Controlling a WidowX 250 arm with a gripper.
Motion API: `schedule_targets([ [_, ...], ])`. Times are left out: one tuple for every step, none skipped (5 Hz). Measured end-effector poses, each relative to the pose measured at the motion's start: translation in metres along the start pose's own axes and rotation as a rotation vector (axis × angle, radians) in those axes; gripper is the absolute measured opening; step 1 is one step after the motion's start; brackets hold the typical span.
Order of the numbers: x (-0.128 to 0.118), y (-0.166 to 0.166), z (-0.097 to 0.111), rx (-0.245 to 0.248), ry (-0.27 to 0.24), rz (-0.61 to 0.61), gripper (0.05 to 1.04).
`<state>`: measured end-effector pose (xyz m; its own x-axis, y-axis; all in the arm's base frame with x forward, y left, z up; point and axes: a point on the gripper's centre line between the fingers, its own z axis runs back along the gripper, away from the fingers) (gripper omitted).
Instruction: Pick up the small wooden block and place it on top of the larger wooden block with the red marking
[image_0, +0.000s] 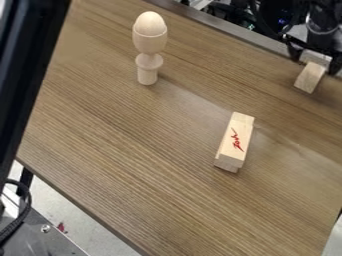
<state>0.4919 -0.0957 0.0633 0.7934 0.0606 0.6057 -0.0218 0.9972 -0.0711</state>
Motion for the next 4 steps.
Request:
schedule_targets([
  [-0.010,0.001,-0.009,0.003,0.031,-0.001,1.001],
  [-0.015,-0.001,-0.015,-0.008,0.048,0.007,1.001],
  [-0.021,-0.003,-0.020,-0.009,0.060,-0.005,0.951],
  [-0.024,-0.002,-0.024,0.015,0.065,-0.016,0.664],
])
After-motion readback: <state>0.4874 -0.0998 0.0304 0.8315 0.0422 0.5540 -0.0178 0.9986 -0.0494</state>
